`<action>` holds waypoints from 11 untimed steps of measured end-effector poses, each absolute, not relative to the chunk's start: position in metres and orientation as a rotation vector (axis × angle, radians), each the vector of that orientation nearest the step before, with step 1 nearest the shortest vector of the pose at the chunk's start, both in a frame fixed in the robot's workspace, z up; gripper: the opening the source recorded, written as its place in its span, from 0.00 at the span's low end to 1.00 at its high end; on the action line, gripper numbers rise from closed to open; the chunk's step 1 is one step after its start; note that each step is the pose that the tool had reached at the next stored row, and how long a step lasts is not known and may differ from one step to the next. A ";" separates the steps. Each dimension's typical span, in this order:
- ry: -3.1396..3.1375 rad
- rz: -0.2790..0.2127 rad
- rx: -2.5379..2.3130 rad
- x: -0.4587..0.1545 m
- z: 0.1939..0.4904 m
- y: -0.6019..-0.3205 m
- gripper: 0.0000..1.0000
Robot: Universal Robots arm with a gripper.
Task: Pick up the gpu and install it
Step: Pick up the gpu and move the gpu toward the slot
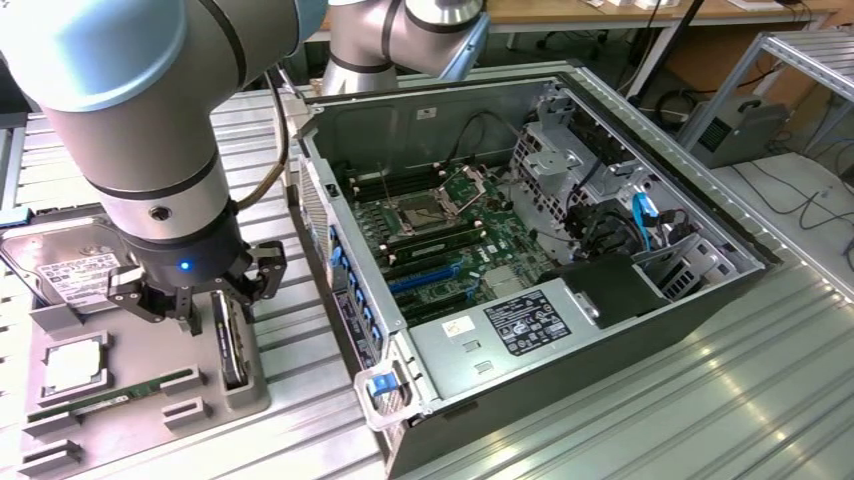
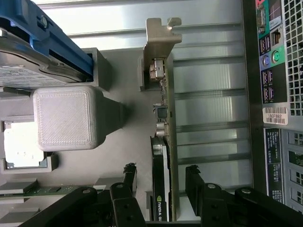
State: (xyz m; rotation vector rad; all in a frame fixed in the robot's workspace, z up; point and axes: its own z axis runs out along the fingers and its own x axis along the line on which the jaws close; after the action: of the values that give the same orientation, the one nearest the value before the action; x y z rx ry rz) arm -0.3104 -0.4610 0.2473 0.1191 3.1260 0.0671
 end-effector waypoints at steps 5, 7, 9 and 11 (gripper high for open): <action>3.126 0.067 0.119 -0.310 0.245 -0.461 0.54; 3.126 0.067 0.119 -0.310 0.244 -0.461 0.54; 3.126 0.067 0.119 -0.310 0.244 -0.461 0.54; 3.126 0.067 0.119 -0.310 0.244 -0.461 0.54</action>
State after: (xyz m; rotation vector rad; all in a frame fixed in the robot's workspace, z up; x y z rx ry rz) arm -0.3104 -0.4610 0.2442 0.1191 3.1260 0.0671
